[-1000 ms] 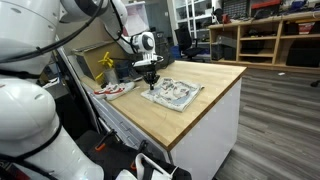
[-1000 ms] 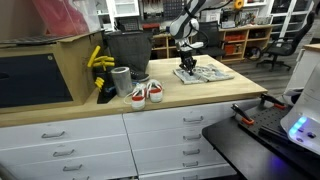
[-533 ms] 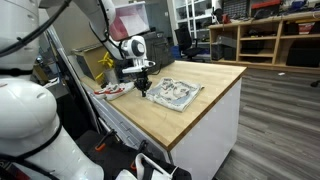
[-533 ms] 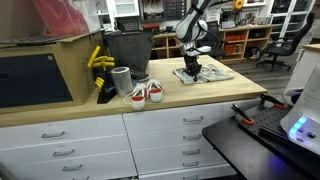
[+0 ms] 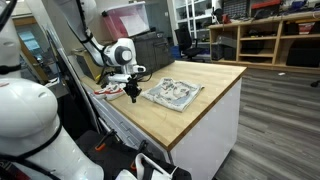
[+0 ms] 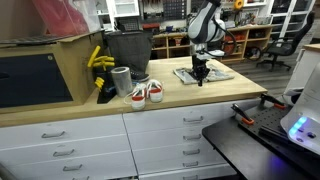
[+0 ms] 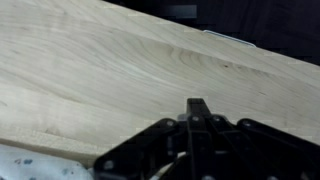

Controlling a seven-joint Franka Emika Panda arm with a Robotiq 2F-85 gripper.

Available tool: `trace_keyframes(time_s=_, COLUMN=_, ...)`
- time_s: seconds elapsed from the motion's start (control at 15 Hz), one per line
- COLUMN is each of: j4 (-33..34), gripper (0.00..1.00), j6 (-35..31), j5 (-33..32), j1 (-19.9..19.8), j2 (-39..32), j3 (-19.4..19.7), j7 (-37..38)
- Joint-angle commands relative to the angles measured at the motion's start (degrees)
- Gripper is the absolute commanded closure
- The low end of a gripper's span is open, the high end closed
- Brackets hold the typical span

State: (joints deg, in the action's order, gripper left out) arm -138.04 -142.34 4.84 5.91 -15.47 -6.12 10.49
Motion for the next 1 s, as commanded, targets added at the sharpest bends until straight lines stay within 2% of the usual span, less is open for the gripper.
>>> trace_keyframes(time_s=0.0, j4=-4.92, gripper=1.0, j6=-7.13, j5=4.36, j1=-0.02, j2=6.03, j3=-0.13, j7=1.2)
trace_keyframes(time_s=0.13, j4=-3.34, gripper=1.0, j6=-10.7, j5=1.69, j1=1.21, j2=4.51, j3=1.06, j7=4.83)
trace_keyframes(time_s=0.6, j4=2.42, gripper=1.0, j6=-13.78, j5=-9.24, j1=5.95, j2=-2.17, j3=5.74, j7=20.1)
trace_keyframes(time_s=0.93, j4=7.83, gripper=1.0, j6=-14.23, j5=-10.77, j1=9.41, j2=-6.84, j3=9.34, j7=26.03)
